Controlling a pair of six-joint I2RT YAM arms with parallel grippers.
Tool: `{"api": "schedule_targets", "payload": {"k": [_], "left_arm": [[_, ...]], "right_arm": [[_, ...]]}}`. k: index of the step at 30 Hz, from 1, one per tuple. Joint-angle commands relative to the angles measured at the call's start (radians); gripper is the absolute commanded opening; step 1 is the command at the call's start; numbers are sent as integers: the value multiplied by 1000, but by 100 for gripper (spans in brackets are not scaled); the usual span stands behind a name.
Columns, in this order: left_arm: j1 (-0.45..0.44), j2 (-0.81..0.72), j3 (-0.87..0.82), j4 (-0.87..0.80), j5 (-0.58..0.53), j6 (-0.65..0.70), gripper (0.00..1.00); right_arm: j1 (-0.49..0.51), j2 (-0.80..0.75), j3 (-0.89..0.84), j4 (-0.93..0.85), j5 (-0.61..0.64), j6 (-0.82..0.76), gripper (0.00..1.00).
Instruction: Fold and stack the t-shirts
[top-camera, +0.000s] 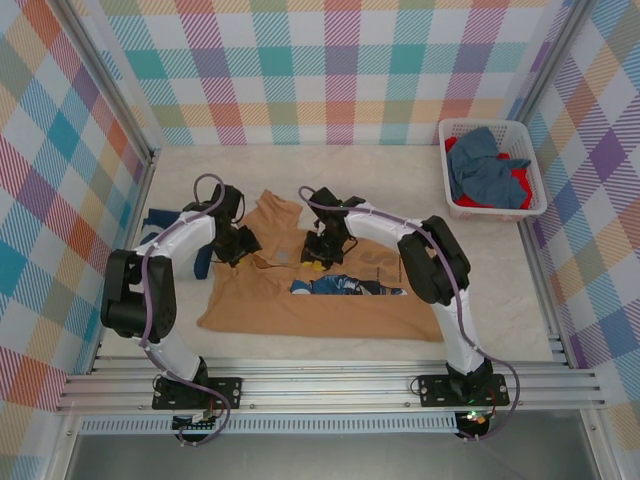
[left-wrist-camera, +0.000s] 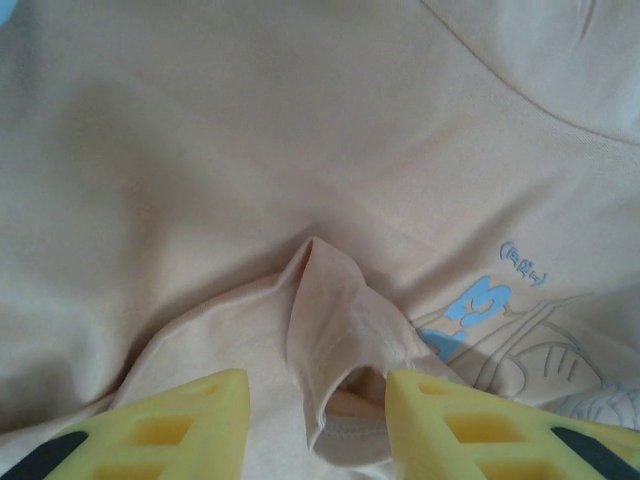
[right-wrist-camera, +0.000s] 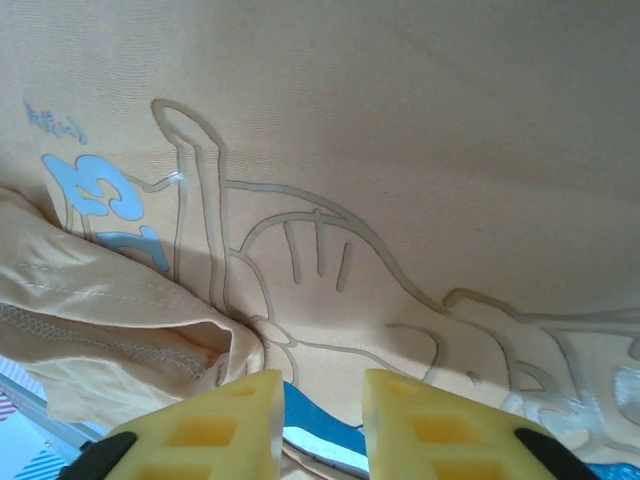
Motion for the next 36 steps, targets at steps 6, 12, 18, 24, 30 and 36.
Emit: {"api": "schedule_targets", "payload": {"k": [6, 12, 18, 24, 30, 36], "left_arm": [[-31, 97, 88, 2, -14, 11, 23], [-50, 177, 182, -29, -35, -10, 5], [-58, 276, 295, -119, -102, -67, 0], [-74, 339, 367, -153, -83, -105, 9], [-96, 315, 451, -277, -258, -123, 55], [-128, 203, 422, -284, -192, -82, 54]], "right_arm": [[9, -99, -26, -21, -2, -58, 25], [3, -124, -46, -48, 15, -94, 25], [-20, -193, -126, -40, 40, -109, 25], [-49, -281, -218, -42, 84, -136, 26], [-91, -372, -304, -46, 123, -176, 27], [-159, -541, -469, -29, 196, -166, 26]]}}
